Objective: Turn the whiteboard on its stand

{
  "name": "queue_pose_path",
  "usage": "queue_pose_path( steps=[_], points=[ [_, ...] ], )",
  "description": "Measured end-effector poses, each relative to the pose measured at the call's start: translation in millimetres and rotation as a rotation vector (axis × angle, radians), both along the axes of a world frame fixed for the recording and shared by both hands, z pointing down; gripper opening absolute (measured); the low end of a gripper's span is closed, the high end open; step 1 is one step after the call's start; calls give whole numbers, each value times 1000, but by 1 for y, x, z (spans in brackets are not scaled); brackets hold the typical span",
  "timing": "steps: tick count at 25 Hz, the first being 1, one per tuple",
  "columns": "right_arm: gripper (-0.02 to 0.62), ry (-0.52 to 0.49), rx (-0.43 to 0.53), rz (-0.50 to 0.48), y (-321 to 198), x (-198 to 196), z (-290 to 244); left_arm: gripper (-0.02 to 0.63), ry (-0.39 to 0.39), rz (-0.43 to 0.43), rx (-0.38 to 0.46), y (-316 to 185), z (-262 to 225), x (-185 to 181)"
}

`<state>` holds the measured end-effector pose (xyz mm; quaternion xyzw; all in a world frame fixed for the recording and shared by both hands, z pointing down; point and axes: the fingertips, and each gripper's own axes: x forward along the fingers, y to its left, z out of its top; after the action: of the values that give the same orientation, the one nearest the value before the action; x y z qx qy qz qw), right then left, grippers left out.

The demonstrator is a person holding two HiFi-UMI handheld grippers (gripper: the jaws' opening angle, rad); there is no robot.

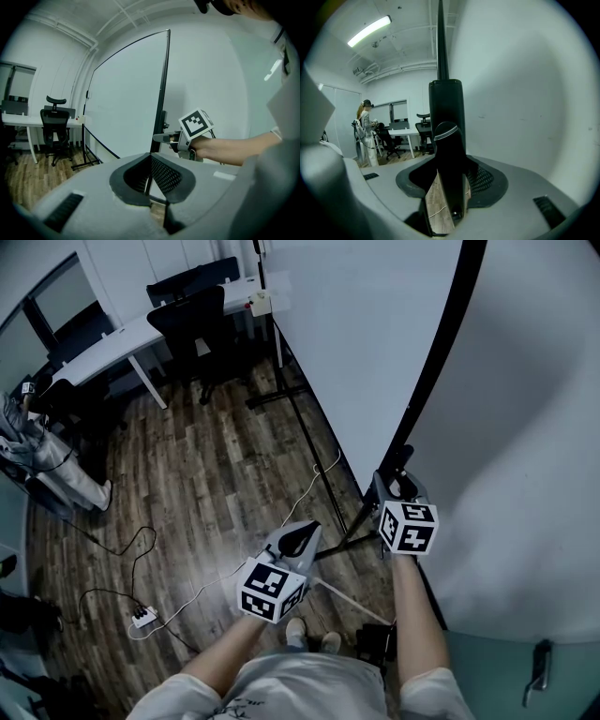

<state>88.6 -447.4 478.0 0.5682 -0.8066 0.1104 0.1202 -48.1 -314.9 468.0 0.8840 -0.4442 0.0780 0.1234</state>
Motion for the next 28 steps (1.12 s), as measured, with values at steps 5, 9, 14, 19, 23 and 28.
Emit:
queue_pose_path(
  steps=[5, 9, 14, 19, 23, 28],
  points=[
    [183, 2, -5, 11, 13, 14, 2, 11, 0, 0, 9, 10, -1, 1],
    [183, 24, 4, 6, 30, 28, -1, 11, 0, 4, 10, 16, -4, 4],
    [183, 26, 13, 8, 59, 37, -6, 11, 2, 19, 17, 30, -9, 9],
    [183, 26, 17, -1, 90, 49, -5, 11, 2, 25, 9, 42, -5, 18],
    [183, 30, 19, 2, 120, 56, -5, 11, 1, 39, 7, 55, -4, 26],
    [183, 29, 13, 8, 152, 63, -6, 11, 6, 65, 4, 72, -4, 39]
  ],
)
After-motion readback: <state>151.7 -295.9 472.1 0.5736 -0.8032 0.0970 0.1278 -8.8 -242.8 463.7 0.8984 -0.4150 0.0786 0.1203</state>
